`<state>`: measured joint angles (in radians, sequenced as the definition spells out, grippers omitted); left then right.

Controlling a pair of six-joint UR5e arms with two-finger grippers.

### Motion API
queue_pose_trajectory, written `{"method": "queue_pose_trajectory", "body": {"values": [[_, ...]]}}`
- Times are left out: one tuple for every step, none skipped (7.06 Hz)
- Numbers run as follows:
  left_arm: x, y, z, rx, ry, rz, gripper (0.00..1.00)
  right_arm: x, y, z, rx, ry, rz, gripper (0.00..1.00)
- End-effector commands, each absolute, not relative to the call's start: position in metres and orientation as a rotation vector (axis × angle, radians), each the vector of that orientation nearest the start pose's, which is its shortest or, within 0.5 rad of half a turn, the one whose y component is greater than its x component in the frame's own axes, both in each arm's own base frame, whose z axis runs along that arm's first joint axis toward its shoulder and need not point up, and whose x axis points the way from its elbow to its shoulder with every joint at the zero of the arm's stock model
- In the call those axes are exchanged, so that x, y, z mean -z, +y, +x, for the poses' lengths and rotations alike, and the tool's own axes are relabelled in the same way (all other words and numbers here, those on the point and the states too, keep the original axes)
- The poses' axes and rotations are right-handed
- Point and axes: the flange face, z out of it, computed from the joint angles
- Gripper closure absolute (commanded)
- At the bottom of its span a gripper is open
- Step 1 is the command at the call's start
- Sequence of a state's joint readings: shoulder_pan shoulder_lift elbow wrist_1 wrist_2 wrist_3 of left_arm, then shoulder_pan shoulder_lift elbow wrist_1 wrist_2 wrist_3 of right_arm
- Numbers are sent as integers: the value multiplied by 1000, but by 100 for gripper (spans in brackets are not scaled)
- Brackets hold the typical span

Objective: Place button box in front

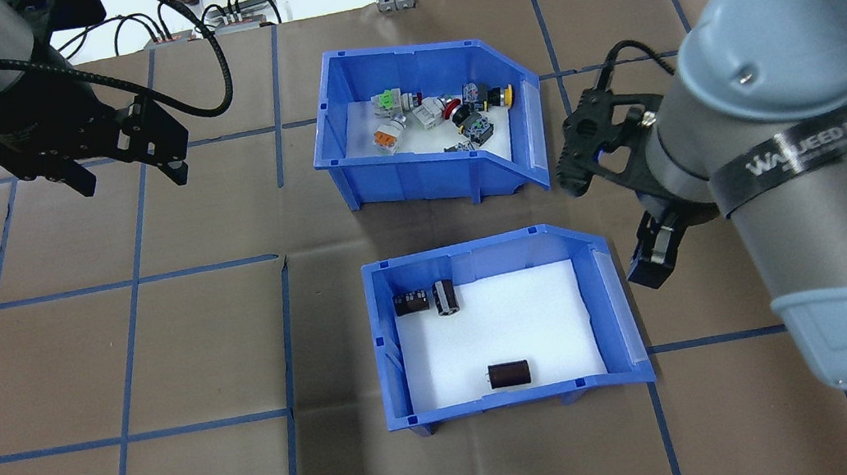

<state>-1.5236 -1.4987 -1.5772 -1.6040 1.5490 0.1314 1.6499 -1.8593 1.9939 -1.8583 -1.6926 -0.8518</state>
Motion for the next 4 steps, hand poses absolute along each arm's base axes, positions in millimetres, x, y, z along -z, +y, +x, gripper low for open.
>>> {"method": "queue_pose_trajectory", "body": {"values": [[-498, -439, -116, 47, 3159, 139, 3, -445, -389, 99, 188, 3144, -883, 0], [-504, -443, -119, 165, 3198, 124, 2, -457, -397, 100, 191, 3141, -646, 0], [-502, -437, -121, 157, 3211, 129, 2, -467, -412, 99, 202, 3176, -293, 0], [-502, -448, -119, 152, 3207, 151, 2, -466, -435, 105, 182, 3133, -6, 0]]}}
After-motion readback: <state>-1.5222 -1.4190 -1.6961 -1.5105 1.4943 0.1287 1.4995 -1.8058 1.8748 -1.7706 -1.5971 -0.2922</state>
